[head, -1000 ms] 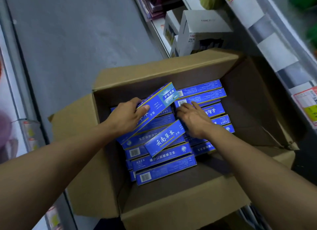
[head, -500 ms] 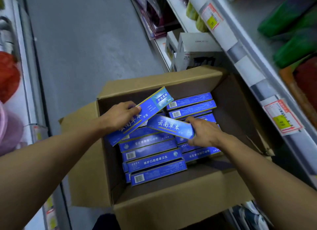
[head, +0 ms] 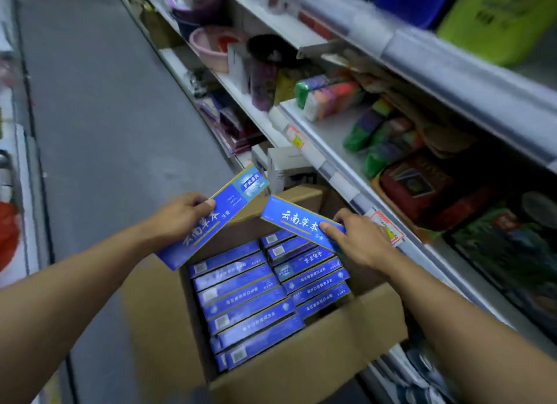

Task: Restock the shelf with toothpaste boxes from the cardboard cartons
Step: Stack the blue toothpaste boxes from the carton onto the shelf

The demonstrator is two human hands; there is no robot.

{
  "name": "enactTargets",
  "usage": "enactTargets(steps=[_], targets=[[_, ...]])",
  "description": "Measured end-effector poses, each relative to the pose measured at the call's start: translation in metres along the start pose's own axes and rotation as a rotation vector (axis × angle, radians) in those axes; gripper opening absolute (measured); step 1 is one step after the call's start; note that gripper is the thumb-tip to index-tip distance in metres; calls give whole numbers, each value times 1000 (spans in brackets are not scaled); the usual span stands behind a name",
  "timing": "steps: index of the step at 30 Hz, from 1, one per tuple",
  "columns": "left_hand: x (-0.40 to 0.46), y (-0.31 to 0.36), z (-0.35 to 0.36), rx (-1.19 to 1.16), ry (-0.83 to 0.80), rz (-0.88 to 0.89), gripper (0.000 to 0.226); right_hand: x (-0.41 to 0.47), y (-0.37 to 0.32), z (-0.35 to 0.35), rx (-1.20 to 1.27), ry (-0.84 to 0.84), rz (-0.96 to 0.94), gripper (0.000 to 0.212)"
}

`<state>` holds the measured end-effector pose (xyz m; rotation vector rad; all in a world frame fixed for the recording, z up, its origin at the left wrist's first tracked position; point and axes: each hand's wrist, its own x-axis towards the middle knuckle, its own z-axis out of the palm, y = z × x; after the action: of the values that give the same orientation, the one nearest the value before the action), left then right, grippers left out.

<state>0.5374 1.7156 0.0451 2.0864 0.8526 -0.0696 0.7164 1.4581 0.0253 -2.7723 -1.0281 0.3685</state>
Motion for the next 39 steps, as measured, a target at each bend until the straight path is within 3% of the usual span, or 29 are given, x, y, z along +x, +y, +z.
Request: enactTargets(steps=[9,20,29,39], targets=[[-40,83,-45,85,-52,374,18,-105,-9,-115,-67,293,168,36],[-88,200,-30,163,-95,755,8,-237,26,-192,-134,529,366,35],[-103,310,22,248,-162,964,18,-298,91,-240,-200,668,586,36],[-69,455,101,363,-53,1177,24,-300,213,-298,-219,696,758,40]])
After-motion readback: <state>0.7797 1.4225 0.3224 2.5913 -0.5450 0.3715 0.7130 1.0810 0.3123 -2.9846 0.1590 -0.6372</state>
